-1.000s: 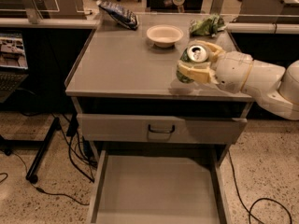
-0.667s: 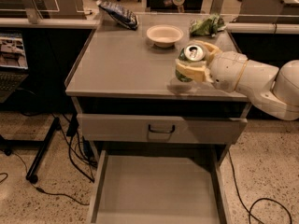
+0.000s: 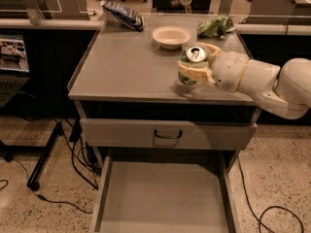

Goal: Pick green can from middle drawer and place on counter

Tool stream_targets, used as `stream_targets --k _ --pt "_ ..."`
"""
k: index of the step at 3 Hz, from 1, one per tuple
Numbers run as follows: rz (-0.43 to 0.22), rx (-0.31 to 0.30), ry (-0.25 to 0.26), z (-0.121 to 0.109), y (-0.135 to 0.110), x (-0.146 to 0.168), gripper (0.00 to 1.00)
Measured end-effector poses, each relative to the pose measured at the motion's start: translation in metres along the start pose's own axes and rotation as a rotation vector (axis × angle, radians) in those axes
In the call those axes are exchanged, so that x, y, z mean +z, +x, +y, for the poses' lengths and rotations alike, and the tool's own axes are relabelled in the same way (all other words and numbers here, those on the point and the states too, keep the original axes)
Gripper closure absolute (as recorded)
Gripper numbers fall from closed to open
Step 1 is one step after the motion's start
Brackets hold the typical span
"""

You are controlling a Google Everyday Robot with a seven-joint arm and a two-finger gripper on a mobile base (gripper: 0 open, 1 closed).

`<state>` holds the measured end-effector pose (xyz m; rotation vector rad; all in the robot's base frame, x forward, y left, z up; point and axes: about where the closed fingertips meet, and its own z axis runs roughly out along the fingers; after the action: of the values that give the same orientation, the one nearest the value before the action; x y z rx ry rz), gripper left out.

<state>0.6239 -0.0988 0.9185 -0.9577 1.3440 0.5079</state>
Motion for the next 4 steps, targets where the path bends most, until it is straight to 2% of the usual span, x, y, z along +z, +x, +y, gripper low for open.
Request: stream_targets --k 1,2,4 --pt "0.01 -0.001 -0.022 -0.0018 0.0025 0.0068 0.81" --pt "0.01 -0.001 -0.022 -0.0018 0.0025 0.007 0.5" --pt "0.01 -0.001 -0.022 -0.0018 0.0025 0.007 0.04"
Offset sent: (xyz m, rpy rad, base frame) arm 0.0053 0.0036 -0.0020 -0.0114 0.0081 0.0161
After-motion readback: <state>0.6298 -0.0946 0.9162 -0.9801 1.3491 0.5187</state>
